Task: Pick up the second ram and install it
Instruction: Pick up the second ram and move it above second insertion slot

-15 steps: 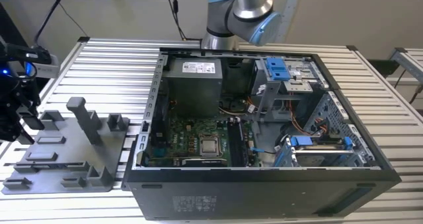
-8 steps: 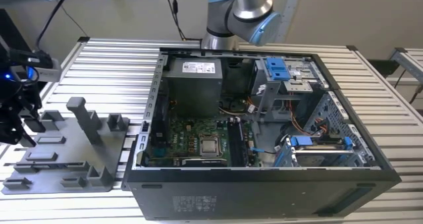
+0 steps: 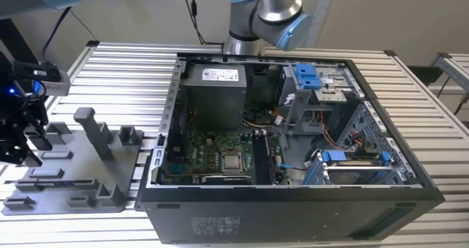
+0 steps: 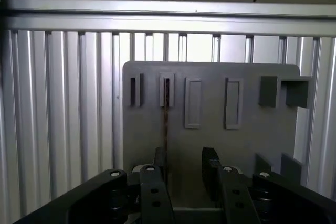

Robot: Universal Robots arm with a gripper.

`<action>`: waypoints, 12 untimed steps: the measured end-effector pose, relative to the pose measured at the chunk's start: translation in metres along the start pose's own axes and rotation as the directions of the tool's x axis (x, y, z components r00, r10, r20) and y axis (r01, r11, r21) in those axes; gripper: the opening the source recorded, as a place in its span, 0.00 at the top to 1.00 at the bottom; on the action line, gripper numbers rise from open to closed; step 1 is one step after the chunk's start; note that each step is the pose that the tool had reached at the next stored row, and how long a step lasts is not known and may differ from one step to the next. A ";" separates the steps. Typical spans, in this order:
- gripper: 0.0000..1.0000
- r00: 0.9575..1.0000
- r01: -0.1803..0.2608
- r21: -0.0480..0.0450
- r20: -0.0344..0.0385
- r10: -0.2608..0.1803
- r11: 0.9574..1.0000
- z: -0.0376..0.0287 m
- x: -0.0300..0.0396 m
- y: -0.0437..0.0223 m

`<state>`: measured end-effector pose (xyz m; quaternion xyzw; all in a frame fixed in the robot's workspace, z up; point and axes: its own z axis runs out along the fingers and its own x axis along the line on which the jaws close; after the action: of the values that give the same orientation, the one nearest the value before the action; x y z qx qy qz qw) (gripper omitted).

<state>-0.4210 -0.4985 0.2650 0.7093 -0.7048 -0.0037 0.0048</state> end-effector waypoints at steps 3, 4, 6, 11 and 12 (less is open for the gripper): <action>0.58 1.000 0.002 0.000 0.000 -0.002 1.000 0.0039 0.0005 0.0002; 0.58 1.000 0.002 0.000 0.000 -0.002 1.000 0.0051 0.0007 0.0003; 0.58 1.000 0.003 0.000 0.000 -0.003 1.000 0.0077 0.0014 0.0004; 0.58 1.000 0.005 0.000 0.000 -0.005 1.000 0.0135 0.0030 0.0007; 0.58 1.000 0.005 0.000 0.000 -0.005 1.000 0.0147 0.0035 0.0007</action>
<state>-0.4218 -0.5020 0.2503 0.7112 -0.7029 -0.0037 0.0049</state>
